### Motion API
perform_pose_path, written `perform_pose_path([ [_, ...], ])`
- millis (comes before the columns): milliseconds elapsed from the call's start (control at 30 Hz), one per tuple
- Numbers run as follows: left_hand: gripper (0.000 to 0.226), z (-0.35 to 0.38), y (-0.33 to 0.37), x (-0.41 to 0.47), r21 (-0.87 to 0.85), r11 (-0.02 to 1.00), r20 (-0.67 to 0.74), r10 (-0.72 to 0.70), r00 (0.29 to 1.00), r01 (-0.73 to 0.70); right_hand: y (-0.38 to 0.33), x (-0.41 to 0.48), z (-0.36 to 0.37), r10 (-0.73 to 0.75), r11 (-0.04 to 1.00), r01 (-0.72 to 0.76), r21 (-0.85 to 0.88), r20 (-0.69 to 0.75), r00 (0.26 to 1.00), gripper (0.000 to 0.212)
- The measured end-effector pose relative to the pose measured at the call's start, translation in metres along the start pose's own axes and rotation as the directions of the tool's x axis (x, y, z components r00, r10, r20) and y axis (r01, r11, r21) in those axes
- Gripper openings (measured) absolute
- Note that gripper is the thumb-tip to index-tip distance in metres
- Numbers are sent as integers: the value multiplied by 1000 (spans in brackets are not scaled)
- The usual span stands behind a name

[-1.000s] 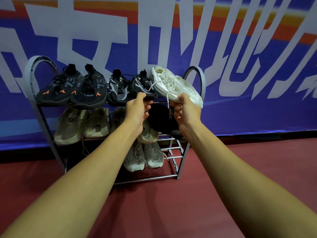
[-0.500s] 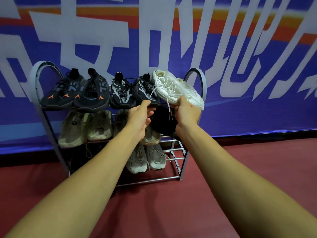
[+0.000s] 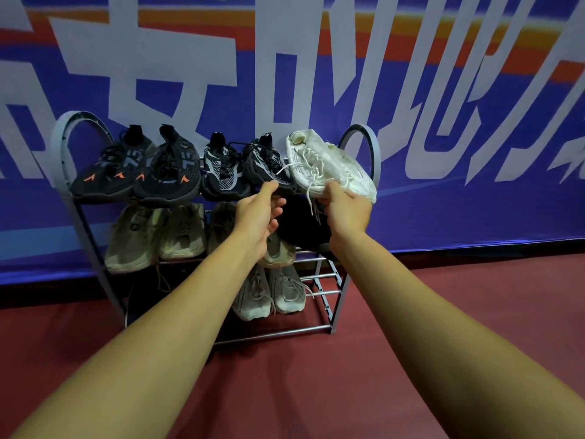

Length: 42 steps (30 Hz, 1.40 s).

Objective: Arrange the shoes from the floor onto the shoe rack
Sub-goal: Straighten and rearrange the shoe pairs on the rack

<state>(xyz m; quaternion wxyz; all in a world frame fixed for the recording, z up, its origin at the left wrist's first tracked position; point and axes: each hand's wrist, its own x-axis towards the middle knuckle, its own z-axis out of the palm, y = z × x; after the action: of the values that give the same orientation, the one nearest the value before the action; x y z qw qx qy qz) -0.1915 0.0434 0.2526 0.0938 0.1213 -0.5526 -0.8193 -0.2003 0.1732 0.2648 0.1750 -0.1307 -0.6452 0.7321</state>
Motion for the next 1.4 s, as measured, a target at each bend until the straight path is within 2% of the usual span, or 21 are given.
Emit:
perform_pose_path([
  [200, 19, 3, 3, -4, -23, 1000, -16, -21, 1000, 20, 3, -3, -2, -75, 997, 73, -35, -55, 996, 39],
  [400, 23, -1, 2, -1, -26, 998, 10, -64, 998, 65, 10, 5, -1, -14, 999, 14, -35, -21, 1000, 56],
  [600, 28, -7, 4, 1, 23, 997, 45, -69, 997, 68, 13, 10, -5, -22, 999, 24, -29, 51, 998, 55],
  [767, 30, -9, 4, 0, 39, 998, 49, -57, 997, 55, 13, 12, -5, -54, 997, 57, -51, 53, 997, 34],
  [967, 31, -10, 2, 0, 77, 996, 64, -46, 997, 41, 17, 10, -2, -87, 989, 92, -114, 47, 995, 45],
  [1067, 28, -18, 2, -3, 109, 994, 112, -33, 993, 21, 29, -1, 0, -114, 975, 138, -177, 139, 984, 50],
  [1133, 24, -28, 0, -4, 208, 978, 129, -19, 992, -9, 42, -11, 3, -100, 953, 166, -252, 257, 961, 50],
  [1267, 19, -66, -5, -4, 481, 872, 110, 40, 993, -88, 58, -24, 22, -60, 914, 214, -345, 408, 911, 44],
  [1333, 18, -91, -5, -5, 558, 823, 70, 85, 994, -110, 64, -32, 31, 2, 902, 211, -377, 491, 871, 36],
  [1400, 23, -119, -5, -4, 631, 765, 15, 157, 988, -131, 71, -40, 39, 21, 849, 286, -443, 570, 821, 30],
])
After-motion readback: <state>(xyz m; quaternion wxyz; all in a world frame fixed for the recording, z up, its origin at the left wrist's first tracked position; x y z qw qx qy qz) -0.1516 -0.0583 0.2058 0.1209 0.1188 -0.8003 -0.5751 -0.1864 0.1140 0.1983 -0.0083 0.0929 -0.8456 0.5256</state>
